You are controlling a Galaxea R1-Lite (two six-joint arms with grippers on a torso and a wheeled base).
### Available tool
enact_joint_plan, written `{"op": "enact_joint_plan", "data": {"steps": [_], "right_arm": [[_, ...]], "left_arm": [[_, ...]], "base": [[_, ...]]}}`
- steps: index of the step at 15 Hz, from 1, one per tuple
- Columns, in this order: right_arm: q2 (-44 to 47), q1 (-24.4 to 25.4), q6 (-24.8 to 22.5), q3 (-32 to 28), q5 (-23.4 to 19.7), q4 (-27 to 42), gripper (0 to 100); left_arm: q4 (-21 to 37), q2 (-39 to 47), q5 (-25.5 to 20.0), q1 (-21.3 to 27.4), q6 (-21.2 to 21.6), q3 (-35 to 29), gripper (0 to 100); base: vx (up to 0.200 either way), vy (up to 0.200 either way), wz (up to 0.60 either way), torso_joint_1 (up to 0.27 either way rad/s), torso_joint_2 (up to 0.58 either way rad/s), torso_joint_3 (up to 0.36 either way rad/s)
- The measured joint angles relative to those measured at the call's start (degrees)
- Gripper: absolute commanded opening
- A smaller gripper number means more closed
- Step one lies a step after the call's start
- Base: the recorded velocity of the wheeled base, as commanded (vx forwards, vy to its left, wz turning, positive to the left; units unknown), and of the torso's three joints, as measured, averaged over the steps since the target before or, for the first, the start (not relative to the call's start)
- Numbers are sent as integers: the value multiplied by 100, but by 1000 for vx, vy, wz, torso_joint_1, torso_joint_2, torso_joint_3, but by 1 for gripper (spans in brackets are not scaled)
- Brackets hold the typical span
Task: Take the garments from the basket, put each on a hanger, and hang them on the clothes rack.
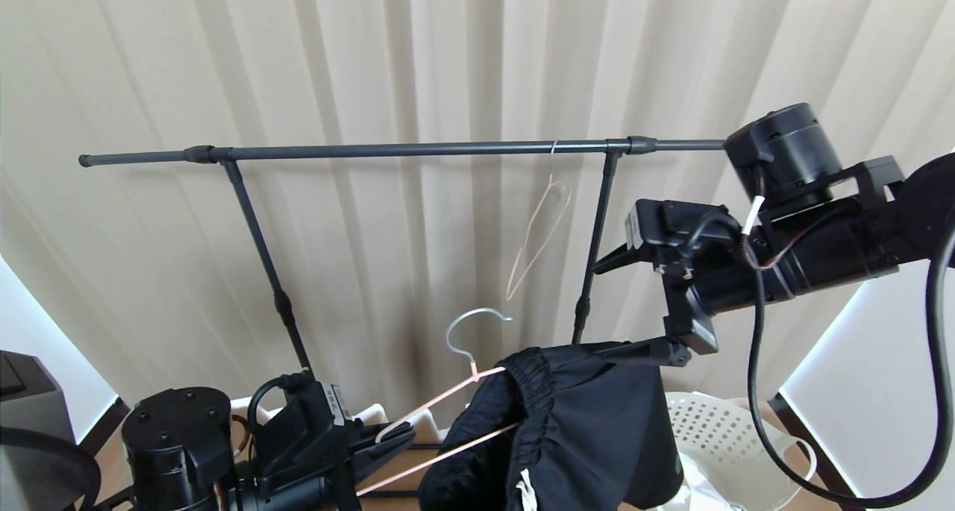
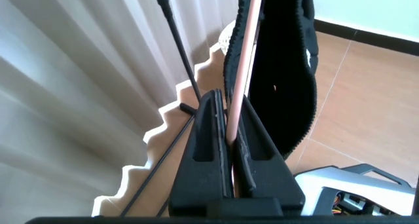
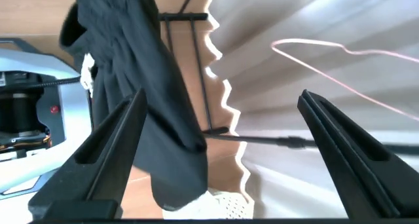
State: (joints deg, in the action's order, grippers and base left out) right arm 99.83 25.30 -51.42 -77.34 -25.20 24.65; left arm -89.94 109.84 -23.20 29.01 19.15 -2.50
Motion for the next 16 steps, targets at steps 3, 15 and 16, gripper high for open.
{"op": "enact_joint_plan", "data": {"steps": [3,15,16], "right_arm": [[234,284,10,68,-34,6,100],[450,745,100,408,-334,-191,100],[496,752,148,407,-329,-339,100]], "left_arm": [[2,-13,7,54,154,39,0],[2,-46,7,150,178,22,0],[0,-55,7,152,178,22,0]], "base": [[0,0,0,0,0,0],[0,0,0,0,0,0],[0,0,0,0,0,0]]}}
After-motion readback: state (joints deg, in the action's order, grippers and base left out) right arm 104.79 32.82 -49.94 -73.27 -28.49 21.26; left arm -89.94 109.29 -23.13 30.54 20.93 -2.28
